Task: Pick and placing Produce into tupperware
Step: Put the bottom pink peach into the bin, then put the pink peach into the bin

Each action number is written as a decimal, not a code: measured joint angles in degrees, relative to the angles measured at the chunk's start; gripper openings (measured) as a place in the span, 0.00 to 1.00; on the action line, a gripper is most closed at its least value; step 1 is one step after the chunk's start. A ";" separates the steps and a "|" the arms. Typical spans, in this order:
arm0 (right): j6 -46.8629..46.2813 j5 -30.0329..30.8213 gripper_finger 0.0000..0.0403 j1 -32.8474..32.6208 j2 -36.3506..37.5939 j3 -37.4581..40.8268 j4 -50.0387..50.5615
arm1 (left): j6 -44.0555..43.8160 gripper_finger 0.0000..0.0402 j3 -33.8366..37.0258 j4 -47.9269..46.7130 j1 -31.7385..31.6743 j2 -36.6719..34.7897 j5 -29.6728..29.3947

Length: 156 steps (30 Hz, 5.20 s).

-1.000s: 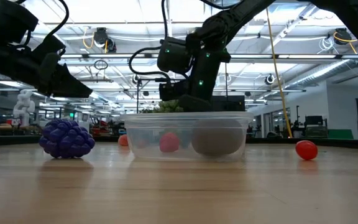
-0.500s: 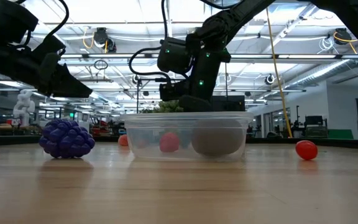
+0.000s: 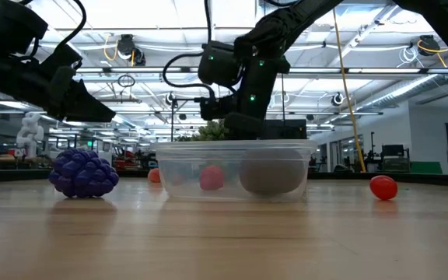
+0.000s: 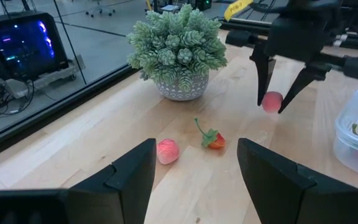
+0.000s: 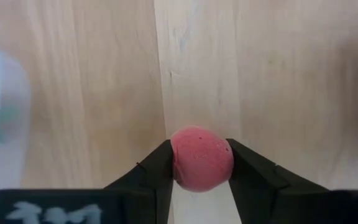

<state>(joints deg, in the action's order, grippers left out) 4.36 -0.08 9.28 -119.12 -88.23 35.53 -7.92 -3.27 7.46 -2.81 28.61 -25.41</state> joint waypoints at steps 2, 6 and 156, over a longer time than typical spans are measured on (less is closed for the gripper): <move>-0.02 0.00 0.31 0.00 0.76 0.00 0.15 | 0.05 0.57 0.00 -0.01 0.00 -0.01 -0.02; -0.20 0.08 0.31 -0.36 2.51 0.00 0.09 | 0.04 0.57 0.00 -0.13 0.00 0.01 -0.02; -10.60 0.07 0.49 -18.53 5.37 -4.85 0.79 | -2.80 0.57 0.00 -0.33 0.02 -0.01 2.97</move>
<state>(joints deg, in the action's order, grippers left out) -6.24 0.00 -9.25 -113.75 -93.08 36.32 -10.72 -3.27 7.14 -2.79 28.60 -22.44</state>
